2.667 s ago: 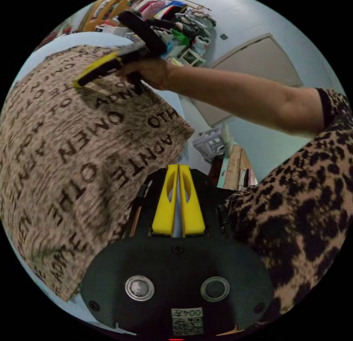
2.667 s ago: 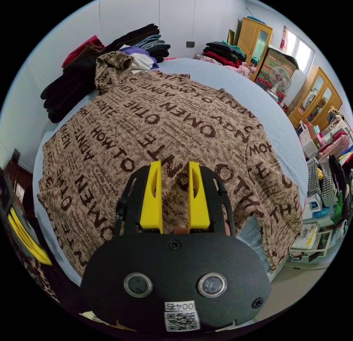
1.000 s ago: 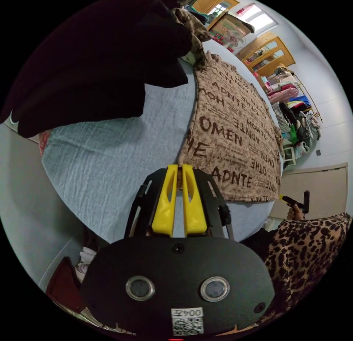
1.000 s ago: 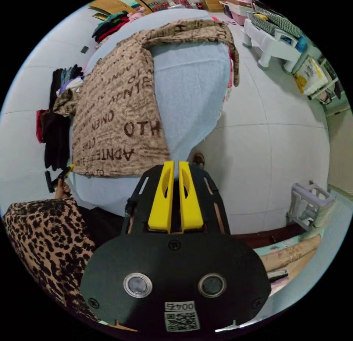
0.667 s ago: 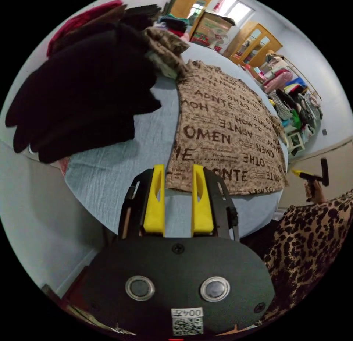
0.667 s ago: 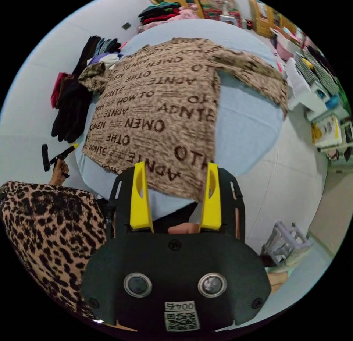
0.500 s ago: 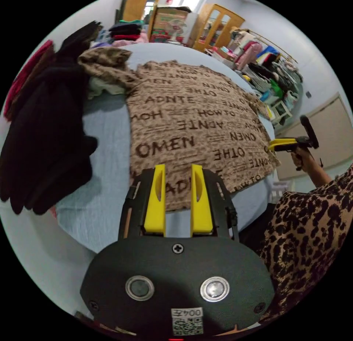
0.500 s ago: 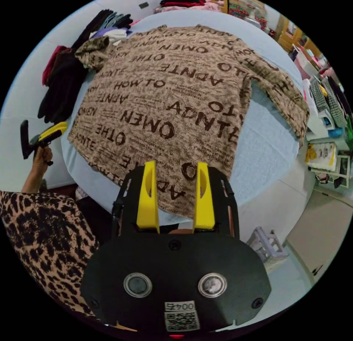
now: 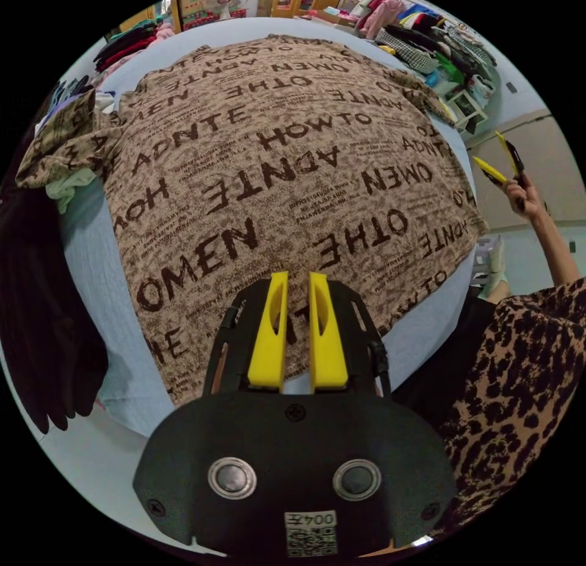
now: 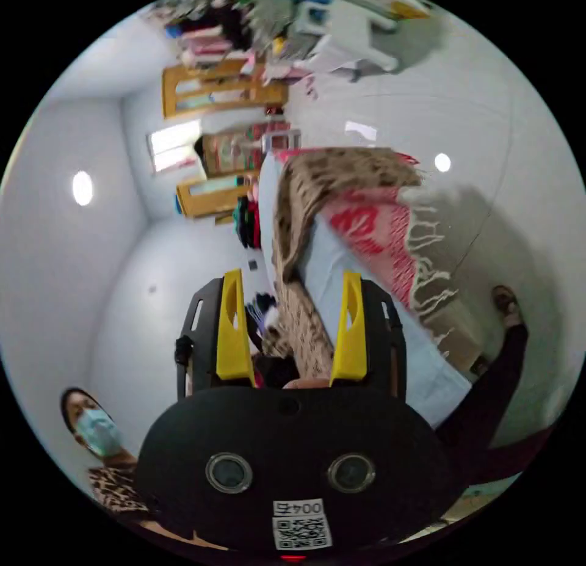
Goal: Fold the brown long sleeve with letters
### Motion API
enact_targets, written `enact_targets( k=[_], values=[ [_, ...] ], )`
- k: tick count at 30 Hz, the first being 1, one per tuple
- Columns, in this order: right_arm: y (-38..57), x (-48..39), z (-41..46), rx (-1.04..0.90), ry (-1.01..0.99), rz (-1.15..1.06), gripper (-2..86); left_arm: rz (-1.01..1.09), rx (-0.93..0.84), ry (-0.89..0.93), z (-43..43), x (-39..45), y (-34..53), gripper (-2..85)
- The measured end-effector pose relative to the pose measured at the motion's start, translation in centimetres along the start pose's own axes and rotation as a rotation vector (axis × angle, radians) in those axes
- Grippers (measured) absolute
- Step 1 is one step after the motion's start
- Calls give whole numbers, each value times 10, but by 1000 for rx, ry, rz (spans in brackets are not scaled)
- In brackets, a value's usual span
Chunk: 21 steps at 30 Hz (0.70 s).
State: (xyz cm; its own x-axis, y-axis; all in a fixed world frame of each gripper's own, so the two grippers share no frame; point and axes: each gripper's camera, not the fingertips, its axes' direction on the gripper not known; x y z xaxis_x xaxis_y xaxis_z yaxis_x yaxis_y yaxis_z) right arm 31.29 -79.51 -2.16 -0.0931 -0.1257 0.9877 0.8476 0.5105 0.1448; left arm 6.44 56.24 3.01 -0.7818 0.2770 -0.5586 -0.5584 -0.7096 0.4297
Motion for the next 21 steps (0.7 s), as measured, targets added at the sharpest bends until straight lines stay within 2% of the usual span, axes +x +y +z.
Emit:
enact_targets(
  k=[2,5,9,12,14,16,18,21],
  values=[
    [-43,51,-23,72,-76,147,218,-26,-44,9,5,-3,-15,27],
    [-74,105,-12,71,-247,298,218,-55,-92,9,10,-6,-32,20],
    [-94,136,18,33,-304,372,212,-89,-107,17,16,-12,-44,16],
    [-102,150,30,89,-383,405,175,-128,-112,37,20,-19,-53,15],
    [-109,143,31,141,-444,375,95,-125,-118,36,23,-23,-60,14],
    [-113,120,22,216,-490,309,57,-121,-116,37,25,-27,-64,13],
    [-116,70,8,266,-441,192,47,-124,-106,43,27,-32,-66,13],
    [-107,-69,2,228,-234,-148,42,-138,-80,58,30,-42,-69,14]
  ],
)
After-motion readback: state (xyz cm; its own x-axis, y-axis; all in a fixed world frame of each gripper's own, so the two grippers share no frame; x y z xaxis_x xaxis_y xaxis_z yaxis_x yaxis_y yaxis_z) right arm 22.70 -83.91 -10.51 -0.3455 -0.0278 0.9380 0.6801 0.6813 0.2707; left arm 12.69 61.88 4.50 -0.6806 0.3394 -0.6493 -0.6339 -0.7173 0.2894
